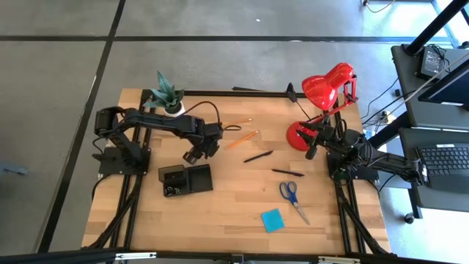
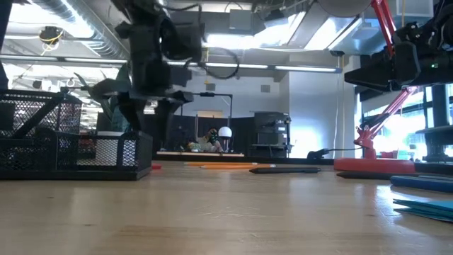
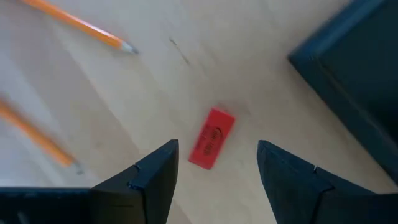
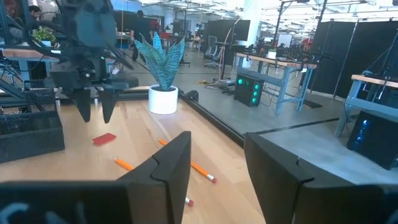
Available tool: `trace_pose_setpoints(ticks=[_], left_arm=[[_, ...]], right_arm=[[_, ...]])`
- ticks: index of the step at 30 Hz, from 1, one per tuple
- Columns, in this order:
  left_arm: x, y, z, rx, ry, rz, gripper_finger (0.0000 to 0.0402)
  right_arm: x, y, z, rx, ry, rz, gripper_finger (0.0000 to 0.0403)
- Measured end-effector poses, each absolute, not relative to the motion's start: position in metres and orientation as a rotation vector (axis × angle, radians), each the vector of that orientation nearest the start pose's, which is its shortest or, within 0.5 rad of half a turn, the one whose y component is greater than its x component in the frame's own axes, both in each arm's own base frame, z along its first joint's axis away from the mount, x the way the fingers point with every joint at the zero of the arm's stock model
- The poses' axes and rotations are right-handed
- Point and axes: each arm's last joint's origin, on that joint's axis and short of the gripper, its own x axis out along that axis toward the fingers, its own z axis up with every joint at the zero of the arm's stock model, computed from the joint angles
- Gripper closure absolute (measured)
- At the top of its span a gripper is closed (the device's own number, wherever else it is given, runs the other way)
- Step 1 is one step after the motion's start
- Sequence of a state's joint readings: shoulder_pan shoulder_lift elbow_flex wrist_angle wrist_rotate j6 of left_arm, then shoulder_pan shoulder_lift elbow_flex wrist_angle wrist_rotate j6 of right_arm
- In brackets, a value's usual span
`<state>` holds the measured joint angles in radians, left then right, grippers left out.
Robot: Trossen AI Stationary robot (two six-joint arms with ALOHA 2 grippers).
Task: Pick and place office supplies into organizer
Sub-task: Put the red eraser into the front left compartment of the desk organizer
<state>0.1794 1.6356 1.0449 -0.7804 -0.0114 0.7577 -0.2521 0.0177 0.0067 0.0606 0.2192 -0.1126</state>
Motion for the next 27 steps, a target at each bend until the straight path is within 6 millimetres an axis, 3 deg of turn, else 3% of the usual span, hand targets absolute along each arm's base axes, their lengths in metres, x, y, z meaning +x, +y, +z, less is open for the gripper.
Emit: trace_pose_setpoints(ticks=[14, 22, 27], left_arm=[[0.284, 0.056, 0.166, 0.597, 1.273, -0.430, 0.0190], [0.285, 0.059, 0.166, 0.592, 1.259, -0.413, 0.0190], [0.287, 0.062, 0.155, 0.562, 1.289, -0.407, 0.0190]], right_arm=[[0.093, -0.030, 0.170, -0.135, -0.020, -0.474, 0.0249], [0.093, -0.030, 0.170, -0.135, -0.020, -0.474, 0.0249], [0.093, -0.030, 0.170, -0.135, -0.019, -0.474, 0.0249]])
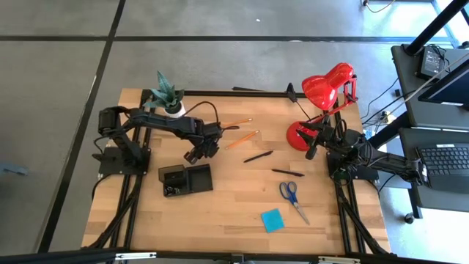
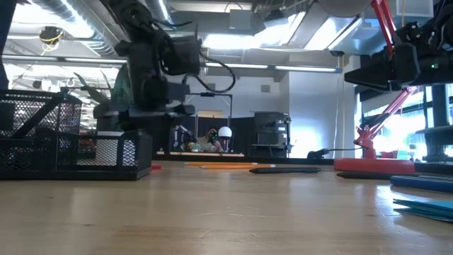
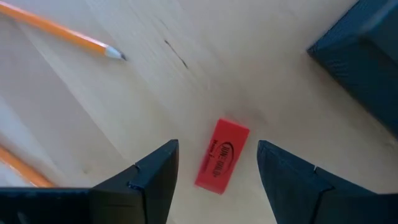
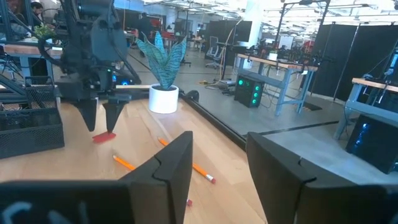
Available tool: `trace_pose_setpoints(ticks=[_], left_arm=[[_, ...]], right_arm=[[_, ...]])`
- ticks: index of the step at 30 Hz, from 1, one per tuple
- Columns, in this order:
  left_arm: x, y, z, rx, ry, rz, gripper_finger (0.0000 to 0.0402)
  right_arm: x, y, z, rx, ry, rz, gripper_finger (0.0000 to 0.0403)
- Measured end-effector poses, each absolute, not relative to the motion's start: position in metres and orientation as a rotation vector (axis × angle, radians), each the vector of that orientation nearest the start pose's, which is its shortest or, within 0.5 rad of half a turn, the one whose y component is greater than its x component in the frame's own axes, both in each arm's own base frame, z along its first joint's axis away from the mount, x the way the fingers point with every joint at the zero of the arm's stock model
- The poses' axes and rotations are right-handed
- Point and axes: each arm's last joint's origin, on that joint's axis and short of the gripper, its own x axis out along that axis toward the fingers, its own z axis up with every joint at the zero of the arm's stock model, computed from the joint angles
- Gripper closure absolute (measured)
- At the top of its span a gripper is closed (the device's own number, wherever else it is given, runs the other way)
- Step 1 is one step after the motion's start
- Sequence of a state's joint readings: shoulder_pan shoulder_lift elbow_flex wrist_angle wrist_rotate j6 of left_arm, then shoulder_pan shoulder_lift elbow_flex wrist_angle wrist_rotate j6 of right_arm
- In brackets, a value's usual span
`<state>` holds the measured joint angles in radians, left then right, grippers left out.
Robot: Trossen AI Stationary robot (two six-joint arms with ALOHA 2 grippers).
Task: Pick and place office supplies into organizer
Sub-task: Put the red eraser into the front left compartment of the desk organizer
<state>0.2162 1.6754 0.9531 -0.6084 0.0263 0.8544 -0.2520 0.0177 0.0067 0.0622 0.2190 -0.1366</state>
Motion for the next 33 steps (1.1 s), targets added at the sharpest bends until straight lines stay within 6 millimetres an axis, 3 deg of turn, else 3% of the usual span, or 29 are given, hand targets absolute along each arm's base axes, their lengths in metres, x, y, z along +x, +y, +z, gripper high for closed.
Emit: trace_pose_setpoints(ticks=[7, 12, 33], left_arm=[[0.289, 0.064, 0.134, 0.555, 1.399, -0.432, 0.0191], [0.289, 0.065, 0.131, 0.553, 1.409, -0.445, 0.0195], [0.289, 0.063, 0.129, 0.494, 1.371, -0.467, 0.0308]], right_arm=[[0.093, -0.030, 0.170, -0.137, -0.018, -0.474, 0.0249], [0.093, -0.030, 0.170, -0.138, -0.018, -0.474, 0.0249], [0.093, -0.030, 0.170, -0.138, -0.018, -0.474, 0.0249]])
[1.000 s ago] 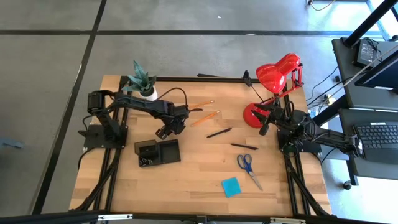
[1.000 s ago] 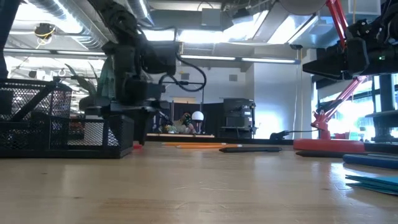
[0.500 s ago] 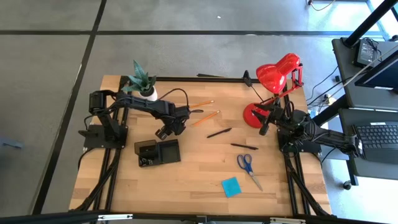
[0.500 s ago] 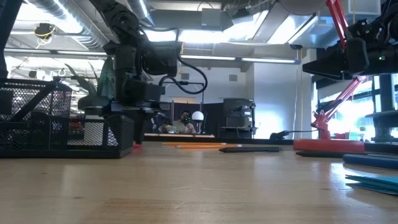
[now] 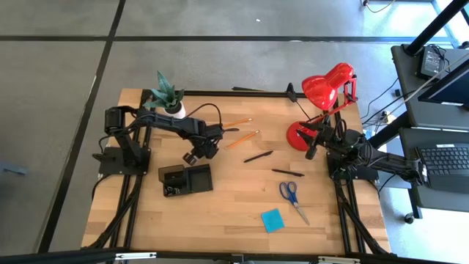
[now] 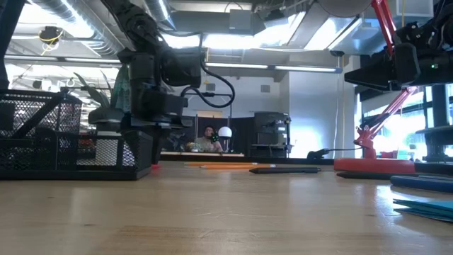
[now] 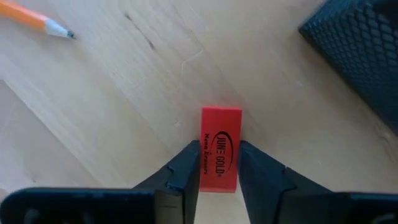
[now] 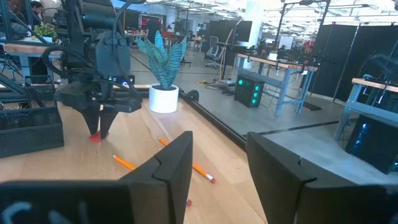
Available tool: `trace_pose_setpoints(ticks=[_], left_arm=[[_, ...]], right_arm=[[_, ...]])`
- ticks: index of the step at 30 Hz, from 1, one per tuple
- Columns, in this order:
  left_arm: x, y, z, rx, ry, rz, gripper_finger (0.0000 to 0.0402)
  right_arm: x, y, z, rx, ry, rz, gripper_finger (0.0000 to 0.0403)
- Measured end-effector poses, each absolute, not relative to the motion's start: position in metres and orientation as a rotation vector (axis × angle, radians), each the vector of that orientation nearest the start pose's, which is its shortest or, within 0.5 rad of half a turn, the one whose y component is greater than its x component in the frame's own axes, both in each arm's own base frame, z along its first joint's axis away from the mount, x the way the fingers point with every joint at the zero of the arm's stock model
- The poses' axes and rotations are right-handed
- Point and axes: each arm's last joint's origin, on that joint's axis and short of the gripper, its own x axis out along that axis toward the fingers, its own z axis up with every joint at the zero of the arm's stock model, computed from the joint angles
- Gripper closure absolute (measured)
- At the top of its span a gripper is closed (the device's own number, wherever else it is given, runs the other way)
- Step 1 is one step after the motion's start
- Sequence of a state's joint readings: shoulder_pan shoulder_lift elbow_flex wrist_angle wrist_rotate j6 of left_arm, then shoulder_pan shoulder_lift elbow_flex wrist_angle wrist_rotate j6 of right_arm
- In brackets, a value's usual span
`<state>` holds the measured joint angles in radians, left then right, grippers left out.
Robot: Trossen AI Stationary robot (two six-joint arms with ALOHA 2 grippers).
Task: Pick and place office supplies into organizer
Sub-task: Put the red eraser into the front left compartment of the desk organizer
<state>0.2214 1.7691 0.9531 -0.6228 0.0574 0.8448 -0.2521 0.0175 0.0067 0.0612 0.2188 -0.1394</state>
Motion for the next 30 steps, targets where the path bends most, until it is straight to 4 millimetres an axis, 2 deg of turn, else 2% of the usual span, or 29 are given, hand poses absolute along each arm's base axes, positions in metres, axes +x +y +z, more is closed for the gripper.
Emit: trace_pose_setpoints(ticks=[6, 11, 17, 23, 27, 30], left_arm=[[0.289, 0.065, 0.133, 0.441, 1.380, -0.427, 0.0333], [0.288, 0.064, 0.146, 0.394, 1.365, -0.368, 0.0339], [0.283, 0.063, 0.176, 0.406, 1.288, -0.302, 0.0340], [0.266, 0.060, 0.217, 0.364, 1.182, -0.159, 0.0340], [0.252, 0.052, 0.246, 0.228, 1.066, -0.085, 0.0341], [0.243, 0.042, 0.264, 0.096, 0.974, -0.091, 0.0341]], right_arm=[[0.093, -0.030, 0.170, -0.138, -0.018, -0.474, 0.0249], [0.093, -0.030, 0.170, -0.138, -0.018, -0.473, 0.0249], [0.093, -0.030, 0.170, -0.136, -0.018, -0.473, 0.0249], [0.093, -0.030, 0.170, -0.137, -0.018, -0.473, 0.0249], [0.093, -0.030, 0.170, -0.137, -0.019, -0.473, 0.0249], [0.093, -0.030, 0.170, -0.137, -0.018, -0.473, 0.0249]])
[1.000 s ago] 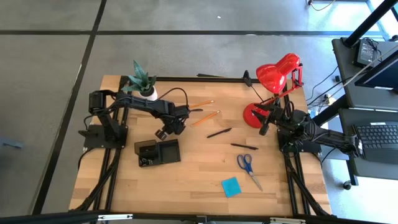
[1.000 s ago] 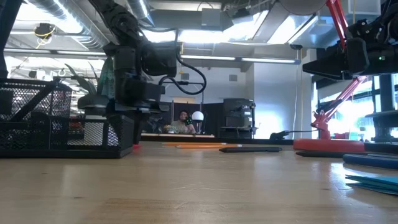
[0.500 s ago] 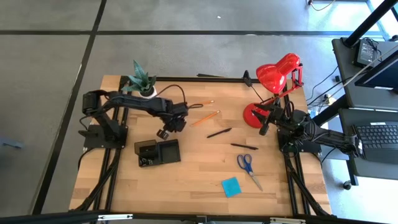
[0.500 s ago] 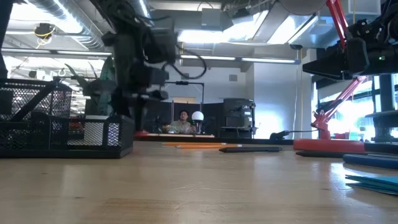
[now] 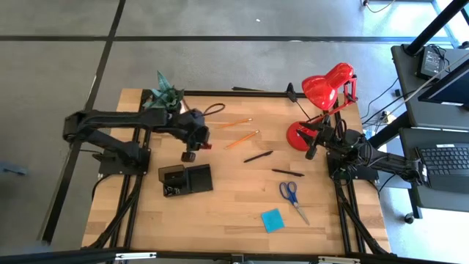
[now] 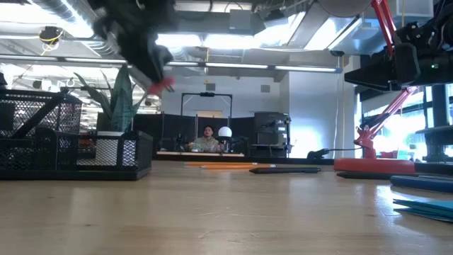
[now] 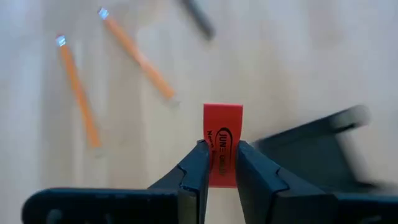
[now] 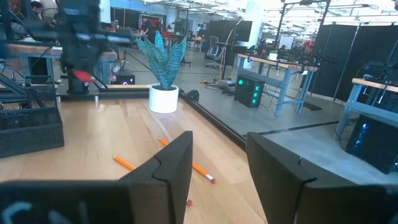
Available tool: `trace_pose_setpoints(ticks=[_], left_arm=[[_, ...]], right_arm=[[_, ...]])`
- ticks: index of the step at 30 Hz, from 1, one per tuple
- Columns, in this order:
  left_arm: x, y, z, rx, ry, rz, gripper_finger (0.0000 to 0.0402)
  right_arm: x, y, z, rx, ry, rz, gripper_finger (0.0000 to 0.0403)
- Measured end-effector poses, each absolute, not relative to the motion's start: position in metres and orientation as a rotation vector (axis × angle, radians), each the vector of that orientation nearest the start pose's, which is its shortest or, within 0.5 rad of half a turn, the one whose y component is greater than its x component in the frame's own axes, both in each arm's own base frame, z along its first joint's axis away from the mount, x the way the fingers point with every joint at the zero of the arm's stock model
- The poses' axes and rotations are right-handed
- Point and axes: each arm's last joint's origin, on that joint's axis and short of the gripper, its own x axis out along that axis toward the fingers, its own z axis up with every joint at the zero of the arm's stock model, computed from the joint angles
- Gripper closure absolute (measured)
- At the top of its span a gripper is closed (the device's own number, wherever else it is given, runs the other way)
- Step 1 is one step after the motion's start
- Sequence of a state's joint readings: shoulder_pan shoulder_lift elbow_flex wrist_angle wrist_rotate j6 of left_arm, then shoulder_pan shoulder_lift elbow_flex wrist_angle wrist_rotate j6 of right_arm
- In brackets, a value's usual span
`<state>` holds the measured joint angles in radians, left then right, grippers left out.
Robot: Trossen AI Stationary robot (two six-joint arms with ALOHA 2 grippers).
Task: Pick and place office supplies into organizer
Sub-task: Put the red eraser into the front left compartment of the desk organizer
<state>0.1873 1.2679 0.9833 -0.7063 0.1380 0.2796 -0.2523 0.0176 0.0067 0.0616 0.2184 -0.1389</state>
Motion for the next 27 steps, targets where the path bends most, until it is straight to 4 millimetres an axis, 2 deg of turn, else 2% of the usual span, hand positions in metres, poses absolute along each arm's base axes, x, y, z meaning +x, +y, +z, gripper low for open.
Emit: trace_pose_setpoints(ticks=[4, 8, 21, 27], left_arm=[[0.234, 0.023, 0.278, -0.009, 0.905, -0.130, 0.0341], [0.232, 0.001, 0.284, -0.055, 0.889, -0.163, 0.0341], [0.214, -0.075, 0.275, -0.297, 1.031, 0.000, 0.0341], [0.209, -0.105, 0.265, -0.286, 1.069, 0.028, 0.0341]], right_arm=[[0.093, -0.030, 0.170, -0.137, -0.019, -0.473, 0.0249], [0.093, -0.030, 0.170, -0.135, -0.019, -0.473, 0.0249], [0.093, -0.030, 0.170, -0.125, -0.021, -0.472, 0.0249], [0.093, -0.030, 0.170, -0.057, -0.037, -0.470, 0.0249]])
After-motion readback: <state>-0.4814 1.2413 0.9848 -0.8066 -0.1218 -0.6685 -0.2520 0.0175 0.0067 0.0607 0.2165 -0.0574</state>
